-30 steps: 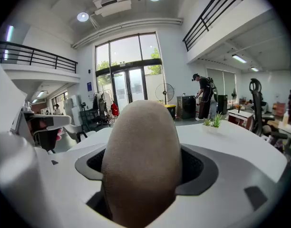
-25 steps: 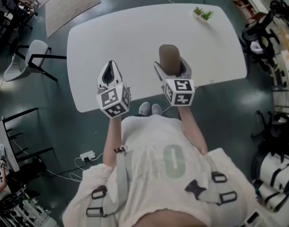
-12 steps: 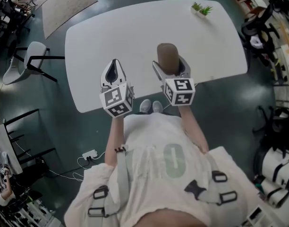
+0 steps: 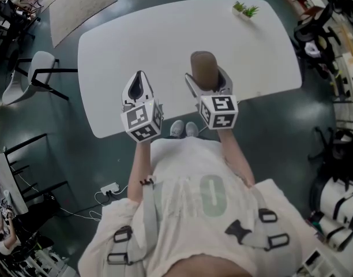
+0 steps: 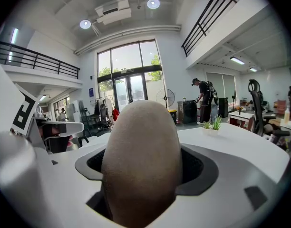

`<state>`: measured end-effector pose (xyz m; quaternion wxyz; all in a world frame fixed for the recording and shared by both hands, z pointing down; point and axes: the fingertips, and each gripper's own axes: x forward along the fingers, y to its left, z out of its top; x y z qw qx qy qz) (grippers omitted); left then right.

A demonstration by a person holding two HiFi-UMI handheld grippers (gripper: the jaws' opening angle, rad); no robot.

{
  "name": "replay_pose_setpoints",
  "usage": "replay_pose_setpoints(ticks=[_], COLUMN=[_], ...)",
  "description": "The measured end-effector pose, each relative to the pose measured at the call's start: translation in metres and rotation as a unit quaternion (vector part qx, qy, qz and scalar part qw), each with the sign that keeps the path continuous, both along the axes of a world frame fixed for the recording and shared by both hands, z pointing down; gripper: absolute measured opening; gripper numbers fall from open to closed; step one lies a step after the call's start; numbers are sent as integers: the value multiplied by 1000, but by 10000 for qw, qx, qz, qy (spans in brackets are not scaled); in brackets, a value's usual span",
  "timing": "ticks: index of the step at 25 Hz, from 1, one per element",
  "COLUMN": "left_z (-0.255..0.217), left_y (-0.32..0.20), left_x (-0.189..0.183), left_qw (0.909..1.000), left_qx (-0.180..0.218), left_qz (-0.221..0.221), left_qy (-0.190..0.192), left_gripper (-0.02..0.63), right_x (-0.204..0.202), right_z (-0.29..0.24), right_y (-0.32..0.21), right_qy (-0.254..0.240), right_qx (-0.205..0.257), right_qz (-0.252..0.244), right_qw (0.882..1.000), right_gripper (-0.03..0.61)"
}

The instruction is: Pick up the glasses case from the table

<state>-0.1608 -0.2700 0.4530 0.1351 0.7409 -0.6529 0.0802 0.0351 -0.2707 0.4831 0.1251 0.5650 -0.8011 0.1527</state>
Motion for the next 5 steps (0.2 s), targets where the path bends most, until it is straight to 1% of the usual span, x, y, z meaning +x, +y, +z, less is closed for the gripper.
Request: replay_pose_setpoints(ticks=[5], left_z=[-2], left_y=[-3], left_x=[3], left_qw=[10000], left_qx=[3], left_qz=[50], left_qy=[0], left_gripper=[3], right_x=[4], right_z=[0], right_y=[0], right_qy=[20], right_qx=[-24], right_qz=[56], right_qw=[10000], right_gripper=[403])
